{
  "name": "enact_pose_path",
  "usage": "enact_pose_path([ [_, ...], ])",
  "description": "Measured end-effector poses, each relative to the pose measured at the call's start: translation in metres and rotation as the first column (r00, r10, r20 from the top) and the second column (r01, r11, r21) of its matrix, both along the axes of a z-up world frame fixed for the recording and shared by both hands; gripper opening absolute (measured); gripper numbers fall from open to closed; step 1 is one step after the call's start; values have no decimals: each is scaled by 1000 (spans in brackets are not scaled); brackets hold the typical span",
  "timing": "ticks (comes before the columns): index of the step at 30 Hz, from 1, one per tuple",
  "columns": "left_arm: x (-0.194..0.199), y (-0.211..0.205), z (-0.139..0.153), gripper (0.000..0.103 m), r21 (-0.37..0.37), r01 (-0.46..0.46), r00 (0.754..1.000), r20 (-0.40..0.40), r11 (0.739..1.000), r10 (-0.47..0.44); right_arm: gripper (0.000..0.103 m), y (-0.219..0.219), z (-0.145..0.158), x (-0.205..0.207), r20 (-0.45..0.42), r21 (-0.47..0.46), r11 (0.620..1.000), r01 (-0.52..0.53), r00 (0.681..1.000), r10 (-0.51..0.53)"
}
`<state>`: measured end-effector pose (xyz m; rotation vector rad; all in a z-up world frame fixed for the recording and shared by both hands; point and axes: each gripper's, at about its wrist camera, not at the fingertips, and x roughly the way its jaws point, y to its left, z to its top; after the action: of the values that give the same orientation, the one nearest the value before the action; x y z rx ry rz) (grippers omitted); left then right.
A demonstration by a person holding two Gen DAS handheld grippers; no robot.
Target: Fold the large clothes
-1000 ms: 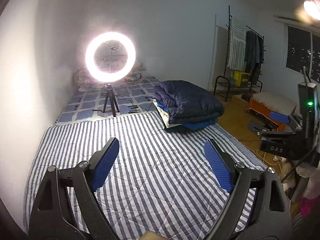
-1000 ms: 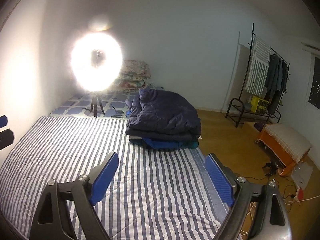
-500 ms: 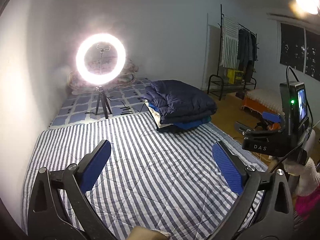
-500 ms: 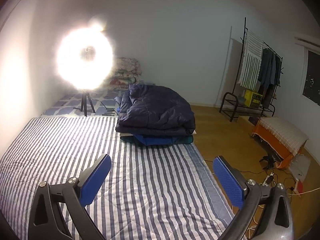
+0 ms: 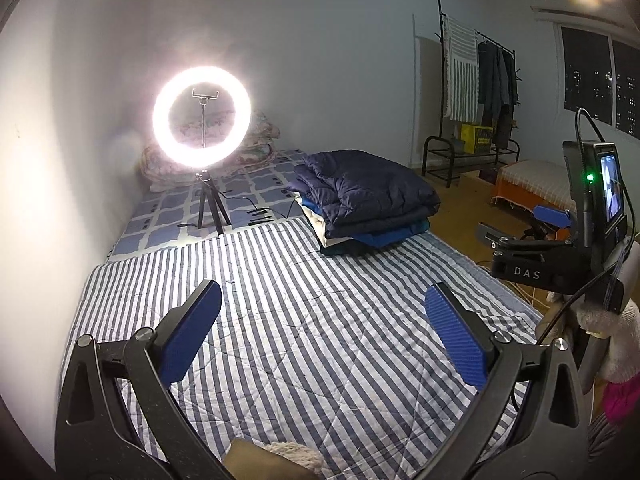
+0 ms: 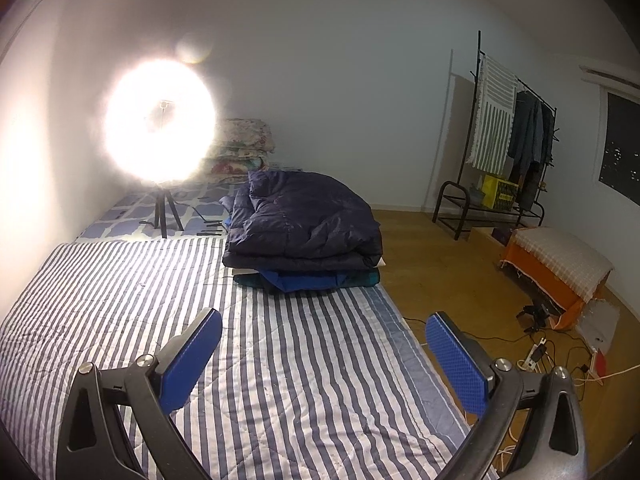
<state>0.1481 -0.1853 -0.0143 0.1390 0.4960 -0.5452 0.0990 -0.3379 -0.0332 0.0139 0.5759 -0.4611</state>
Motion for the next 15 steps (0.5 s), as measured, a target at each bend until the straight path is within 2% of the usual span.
enact_pose_path([
  [15,-4,-2,1,103,7,8,1000,7,1000,-8,103,-2,-1,-1,-3,6,1000,9,1000,-9],
])
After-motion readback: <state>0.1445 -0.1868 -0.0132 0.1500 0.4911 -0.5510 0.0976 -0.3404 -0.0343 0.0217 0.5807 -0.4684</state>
